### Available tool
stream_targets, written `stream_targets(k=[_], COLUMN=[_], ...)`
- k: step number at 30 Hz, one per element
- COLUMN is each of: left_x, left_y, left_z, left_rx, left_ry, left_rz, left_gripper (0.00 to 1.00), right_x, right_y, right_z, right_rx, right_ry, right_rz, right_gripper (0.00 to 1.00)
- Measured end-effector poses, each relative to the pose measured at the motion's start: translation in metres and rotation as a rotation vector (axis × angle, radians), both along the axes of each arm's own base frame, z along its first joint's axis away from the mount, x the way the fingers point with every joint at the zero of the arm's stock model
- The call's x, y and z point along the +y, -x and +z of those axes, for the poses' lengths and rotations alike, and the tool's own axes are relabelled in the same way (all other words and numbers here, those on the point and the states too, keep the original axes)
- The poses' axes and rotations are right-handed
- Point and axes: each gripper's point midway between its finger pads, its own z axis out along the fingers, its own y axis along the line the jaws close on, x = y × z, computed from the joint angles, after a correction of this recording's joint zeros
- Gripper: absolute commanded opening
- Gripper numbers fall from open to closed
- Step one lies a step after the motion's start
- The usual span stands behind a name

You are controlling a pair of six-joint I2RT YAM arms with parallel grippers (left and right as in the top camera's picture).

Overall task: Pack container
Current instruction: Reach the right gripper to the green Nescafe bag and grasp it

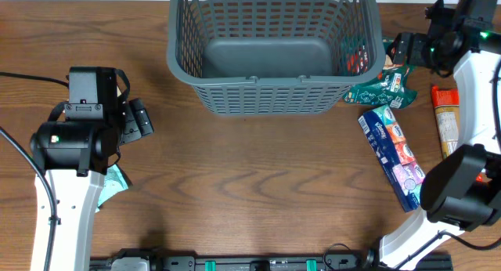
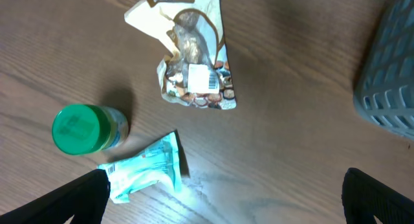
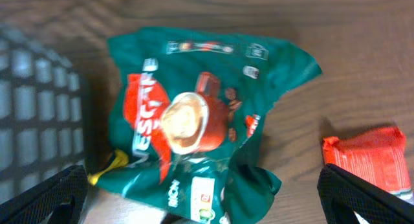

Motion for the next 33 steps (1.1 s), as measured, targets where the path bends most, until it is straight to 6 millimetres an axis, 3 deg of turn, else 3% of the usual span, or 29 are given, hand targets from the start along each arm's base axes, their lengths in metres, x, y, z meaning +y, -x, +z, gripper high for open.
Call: stream_targets(k=[9, 14, 20, 33], left_x=[0.0, 0.0, 0.0, 0.0], left_y=[0.004, 0.005, 0.01, 0.011], left_z=[-0.002, -0.002, -0.005, -0.005], left_rx=[0.02, 0.022, 0.047, 0.049], left_ry=[-0.001, -0.001, -0.001, -0.002], left_rz=[0.0, 0.0, 0.0, 0.0], left_gripper=[0.98, 0.99, 0.99, 0.99], right_x=[-0.018, -0.02, -0.011, 0.013], right_y=[-0.006, -0.007, -0.006, 0.009], right_z=[-0.015, -0.039, -0.074, -0.123], right_rx=[0.015, 0.068, 0.149, 0.243], right_ry=[0.017, 0.004, -0.026, -0.112], right_rz=[-0.167, -0.188, -0.17, -0.086], right_gripper=[0.99, 0.99, 0.99, 0.99])
